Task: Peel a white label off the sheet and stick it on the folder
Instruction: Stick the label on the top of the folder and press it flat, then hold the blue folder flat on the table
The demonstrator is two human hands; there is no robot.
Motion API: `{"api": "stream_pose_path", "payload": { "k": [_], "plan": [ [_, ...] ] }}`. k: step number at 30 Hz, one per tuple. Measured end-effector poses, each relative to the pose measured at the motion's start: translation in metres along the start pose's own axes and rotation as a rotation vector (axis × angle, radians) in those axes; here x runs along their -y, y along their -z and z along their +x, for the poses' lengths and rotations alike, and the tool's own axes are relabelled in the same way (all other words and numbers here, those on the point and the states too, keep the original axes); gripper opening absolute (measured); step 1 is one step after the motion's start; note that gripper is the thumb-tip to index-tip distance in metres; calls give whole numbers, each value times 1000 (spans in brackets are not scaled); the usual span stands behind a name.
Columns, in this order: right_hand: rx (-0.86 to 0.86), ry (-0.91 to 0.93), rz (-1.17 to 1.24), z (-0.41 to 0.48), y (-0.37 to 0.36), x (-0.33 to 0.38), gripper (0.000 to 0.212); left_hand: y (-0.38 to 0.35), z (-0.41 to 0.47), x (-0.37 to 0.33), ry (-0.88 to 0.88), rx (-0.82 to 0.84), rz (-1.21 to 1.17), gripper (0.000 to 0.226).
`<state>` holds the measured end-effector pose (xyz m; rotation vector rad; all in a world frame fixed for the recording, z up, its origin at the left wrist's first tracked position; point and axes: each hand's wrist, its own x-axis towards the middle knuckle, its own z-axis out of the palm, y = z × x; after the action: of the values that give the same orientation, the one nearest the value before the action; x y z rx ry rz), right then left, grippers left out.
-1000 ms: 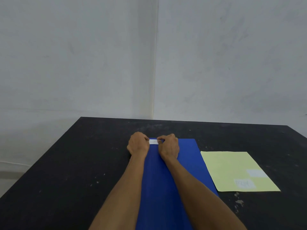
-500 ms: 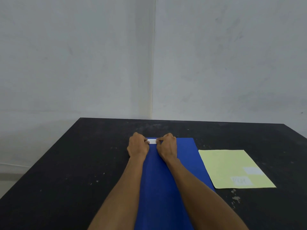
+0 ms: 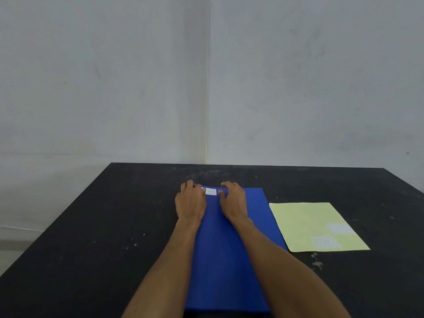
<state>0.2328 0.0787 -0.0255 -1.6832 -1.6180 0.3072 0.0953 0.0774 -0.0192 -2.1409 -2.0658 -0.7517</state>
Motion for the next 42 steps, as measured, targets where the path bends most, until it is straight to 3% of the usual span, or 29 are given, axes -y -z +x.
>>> {"api": "stream_pose_path", "payload": {
  "k": [9,18,42],
  "plan": [
    [145,109,-346,-54,30,-5,53,14,-48,-18,-99,139,35,47],
    [219,60,-385,-113,56,-15,59,30,-112,-23,-117,286,6,60],
    [235,25,-403,-151,74,-23,63,28,-147,-31,-192,287,24,63]
  ]
}}
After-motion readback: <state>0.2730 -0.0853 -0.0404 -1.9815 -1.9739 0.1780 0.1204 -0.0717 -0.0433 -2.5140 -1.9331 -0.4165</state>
